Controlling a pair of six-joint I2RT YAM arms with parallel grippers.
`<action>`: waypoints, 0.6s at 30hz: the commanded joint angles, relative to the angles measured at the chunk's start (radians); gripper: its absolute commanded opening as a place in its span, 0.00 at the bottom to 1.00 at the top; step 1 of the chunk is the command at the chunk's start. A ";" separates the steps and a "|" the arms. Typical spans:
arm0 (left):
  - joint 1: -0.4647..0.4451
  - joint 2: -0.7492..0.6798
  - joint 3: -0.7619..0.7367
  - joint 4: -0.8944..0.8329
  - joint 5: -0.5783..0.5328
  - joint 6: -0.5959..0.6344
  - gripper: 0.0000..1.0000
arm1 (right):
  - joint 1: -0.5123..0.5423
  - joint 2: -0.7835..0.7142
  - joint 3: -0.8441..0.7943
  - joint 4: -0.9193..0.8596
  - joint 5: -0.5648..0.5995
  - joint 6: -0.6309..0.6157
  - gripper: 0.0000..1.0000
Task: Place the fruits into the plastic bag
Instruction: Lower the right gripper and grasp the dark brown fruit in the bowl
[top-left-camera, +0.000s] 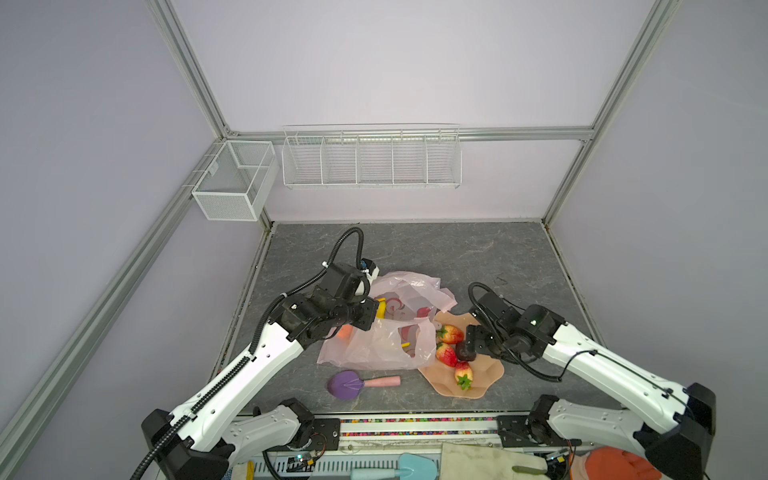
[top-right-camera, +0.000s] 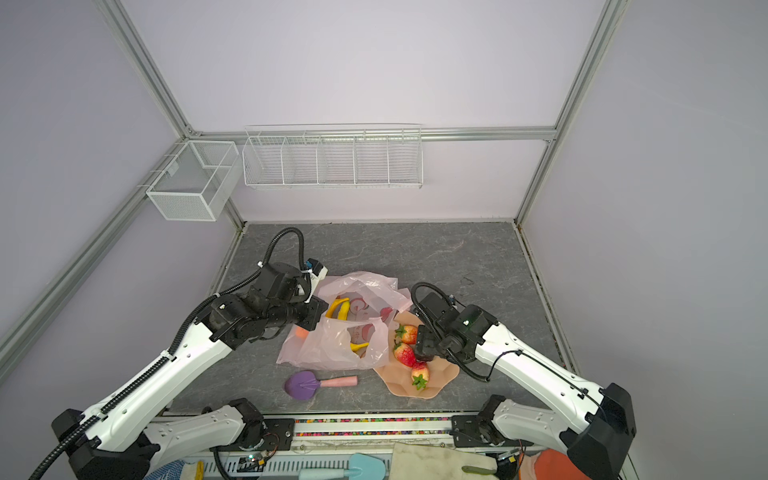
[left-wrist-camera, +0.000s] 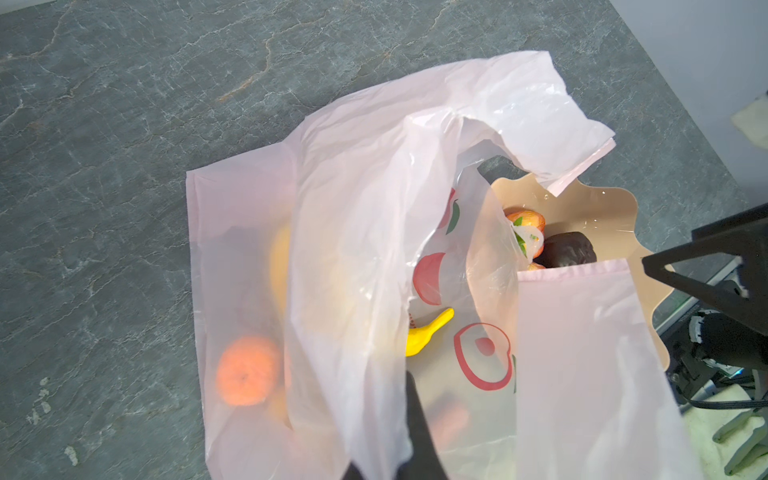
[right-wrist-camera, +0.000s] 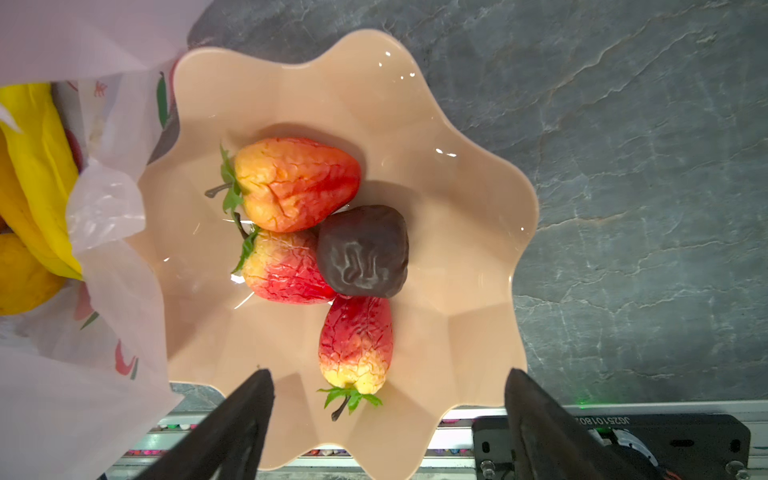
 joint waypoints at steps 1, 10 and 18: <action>0.000 -0.001 0.000 0.001 0.003 0.008 0.00 | -0.011 0.056 -0.029 0.069 -0.041 -0.016 0.89; 0.000 0.002 0.020 -0.013 0.004 0.011 0.00 | -0.034 0.254 -0.018 0.204 -0.085 -0.067 0.87; 0.000 -0.007 0.023 -0.020 -0.001 0.009 0.00 | -0.045 0.328 -0.016 0.206 -0.059 -0.088 0.84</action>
